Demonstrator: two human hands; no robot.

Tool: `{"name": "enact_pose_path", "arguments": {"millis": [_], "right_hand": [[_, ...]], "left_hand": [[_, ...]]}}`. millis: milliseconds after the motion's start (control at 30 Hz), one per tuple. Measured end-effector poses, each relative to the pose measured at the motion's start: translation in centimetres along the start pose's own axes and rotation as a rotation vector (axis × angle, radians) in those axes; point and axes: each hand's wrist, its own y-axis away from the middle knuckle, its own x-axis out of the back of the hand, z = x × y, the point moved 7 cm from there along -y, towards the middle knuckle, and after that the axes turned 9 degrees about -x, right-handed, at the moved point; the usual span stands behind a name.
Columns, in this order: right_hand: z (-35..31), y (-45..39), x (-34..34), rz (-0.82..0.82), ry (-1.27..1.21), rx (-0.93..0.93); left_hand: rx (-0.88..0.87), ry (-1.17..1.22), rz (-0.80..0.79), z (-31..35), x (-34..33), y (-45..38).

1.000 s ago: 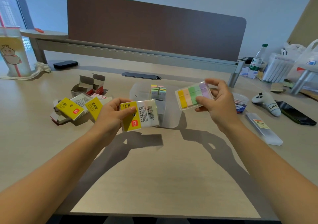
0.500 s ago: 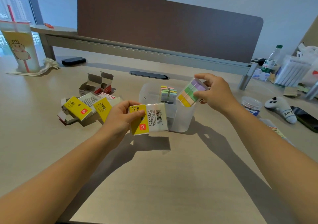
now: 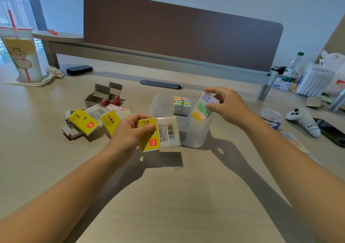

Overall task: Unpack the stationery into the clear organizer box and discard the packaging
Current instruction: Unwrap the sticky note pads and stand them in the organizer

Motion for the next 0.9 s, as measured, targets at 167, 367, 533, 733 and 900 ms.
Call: {"name": "enact_pose_path", "arguments": {"millis": [167,367,533,733,900], "right_hand": [[1.0,0.8,-0.9,-0.051,-0.099,-0.003],[0.9,1.4,-2.5,-0.066,0.153,0.126],[1.4,2.4,-2.3,0.0,0.131,0.104],[2.5,7.3,-3.0,0.148,0.04,0.152],[2.6,10.1,-6.0,0.019,0.108,0.179]], "left_hand": [[0.005,-0.01,-0.002,-0.2,0.0,0.1],[0.019,-0.021,0.009,-0.4,0.2,0.2],[0.017,-0.048,0.04,-0.5,0.9,0.2],[-0.124,-0.244,0.102,1.0,2.6,1.5],[-0.233,-0.536,0.261,1.6,4.8,3.0]]}}
